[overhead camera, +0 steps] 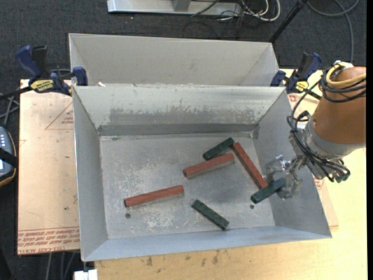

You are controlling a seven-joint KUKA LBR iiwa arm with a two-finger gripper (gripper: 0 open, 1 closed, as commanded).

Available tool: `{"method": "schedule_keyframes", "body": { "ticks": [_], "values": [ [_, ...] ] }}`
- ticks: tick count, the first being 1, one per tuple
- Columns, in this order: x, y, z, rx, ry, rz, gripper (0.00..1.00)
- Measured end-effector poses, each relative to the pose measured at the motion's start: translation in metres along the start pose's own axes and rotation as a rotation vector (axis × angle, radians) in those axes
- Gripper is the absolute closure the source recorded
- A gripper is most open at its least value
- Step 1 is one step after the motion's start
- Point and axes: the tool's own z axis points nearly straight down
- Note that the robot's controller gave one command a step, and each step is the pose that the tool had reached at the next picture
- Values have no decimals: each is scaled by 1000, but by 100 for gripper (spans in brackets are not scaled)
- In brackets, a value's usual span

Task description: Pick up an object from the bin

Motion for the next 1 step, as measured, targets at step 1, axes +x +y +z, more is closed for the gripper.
{"method": "schedule_keyframes", "body": {
  "ticks": [1],
  "values": [
    [7,-4,-34,-5,5,-57,100]
  ]
}}
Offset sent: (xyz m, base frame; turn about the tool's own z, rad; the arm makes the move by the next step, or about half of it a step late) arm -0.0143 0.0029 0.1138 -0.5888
